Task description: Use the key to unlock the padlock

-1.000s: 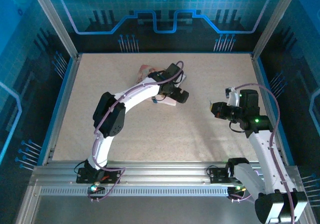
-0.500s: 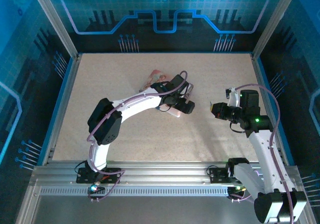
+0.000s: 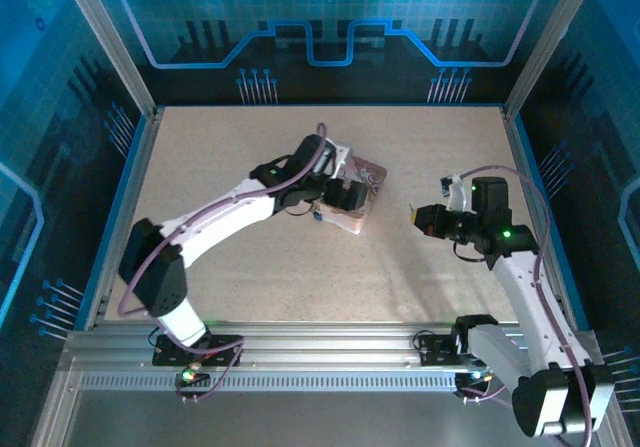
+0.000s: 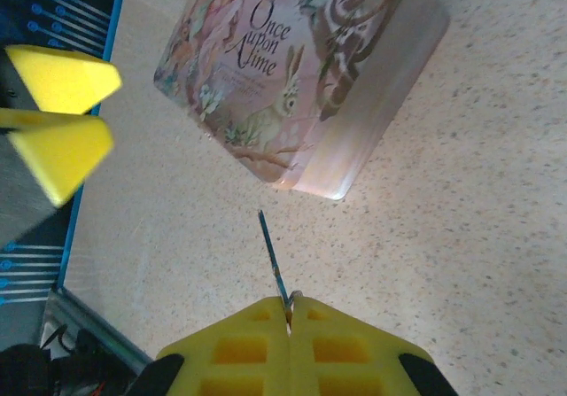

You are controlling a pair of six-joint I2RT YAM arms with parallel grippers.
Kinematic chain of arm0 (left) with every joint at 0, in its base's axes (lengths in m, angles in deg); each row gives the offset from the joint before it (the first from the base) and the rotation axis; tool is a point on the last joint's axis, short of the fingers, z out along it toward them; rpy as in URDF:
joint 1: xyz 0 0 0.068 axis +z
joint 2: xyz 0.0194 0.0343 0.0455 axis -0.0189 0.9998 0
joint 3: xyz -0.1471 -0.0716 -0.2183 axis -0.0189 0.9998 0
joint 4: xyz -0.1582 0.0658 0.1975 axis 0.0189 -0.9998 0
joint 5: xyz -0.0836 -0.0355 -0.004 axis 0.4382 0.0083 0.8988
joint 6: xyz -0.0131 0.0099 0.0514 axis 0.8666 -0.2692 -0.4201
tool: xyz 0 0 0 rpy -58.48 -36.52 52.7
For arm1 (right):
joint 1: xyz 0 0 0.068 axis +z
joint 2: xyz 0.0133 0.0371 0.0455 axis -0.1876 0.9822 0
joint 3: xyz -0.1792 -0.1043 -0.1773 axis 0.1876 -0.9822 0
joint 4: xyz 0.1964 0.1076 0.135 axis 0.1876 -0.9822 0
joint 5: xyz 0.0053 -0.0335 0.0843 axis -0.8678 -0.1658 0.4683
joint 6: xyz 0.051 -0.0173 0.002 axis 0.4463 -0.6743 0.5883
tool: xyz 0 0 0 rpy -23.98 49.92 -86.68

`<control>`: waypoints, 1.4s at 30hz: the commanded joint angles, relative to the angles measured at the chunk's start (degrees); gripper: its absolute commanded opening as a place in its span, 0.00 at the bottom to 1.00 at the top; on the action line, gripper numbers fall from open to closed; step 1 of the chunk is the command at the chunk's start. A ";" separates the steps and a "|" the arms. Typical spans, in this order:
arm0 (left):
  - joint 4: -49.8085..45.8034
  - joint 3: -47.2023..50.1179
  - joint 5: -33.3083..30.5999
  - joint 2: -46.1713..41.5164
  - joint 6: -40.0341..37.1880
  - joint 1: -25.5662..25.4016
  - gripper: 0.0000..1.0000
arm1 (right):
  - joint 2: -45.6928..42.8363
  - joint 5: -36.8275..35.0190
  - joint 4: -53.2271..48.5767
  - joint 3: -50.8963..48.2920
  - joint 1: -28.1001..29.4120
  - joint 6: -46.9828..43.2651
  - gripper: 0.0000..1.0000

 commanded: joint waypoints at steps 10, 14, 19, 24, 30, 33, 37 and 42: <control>9.69 22.80 10.83 -13.10 5.12 13.18 0.98 | 10.66 -0.41 11.69 1.63 11.28 4.31 0.00; 15.44 26.77 14.77 -12.78 4.63 15.16 0.90 | 14.89 -1.26 17.15 2.54 14.53 6.26 0.00; 22.07 28.70 17.36 -9.75 4.77 15.39 0.86 | 21.82 -0.55 25.75 4.31 17.00 9.31 0.00; 25.77 29.82 17.23 -7.26 4.54 15.45 0.86 | 29.34 0.76 32.39 7.29 18.84 10.85 0.00; 28.53 30.37 16.69 -5.05 3.44 15.43 0.86 | 37.70 0.50 37.29 10.25 19.76 11.11 0.00; 29.29 30.73 16.69 -4.34 2.66 15.39 0.87 | 41.17 0.40 38.02 11.53 19.76 10.98 0.00; 29.66 30.59 17.69 -2.86 2.00 15.45 0.86 | 44.78 0.55 38.16 12.41 19.83 10.69 0.00; 31.12 30.88 18.36 -1.07 1.90 15.39 0.85 | 46.85 0.03 37.61 11.74 19.81 10.44 0.00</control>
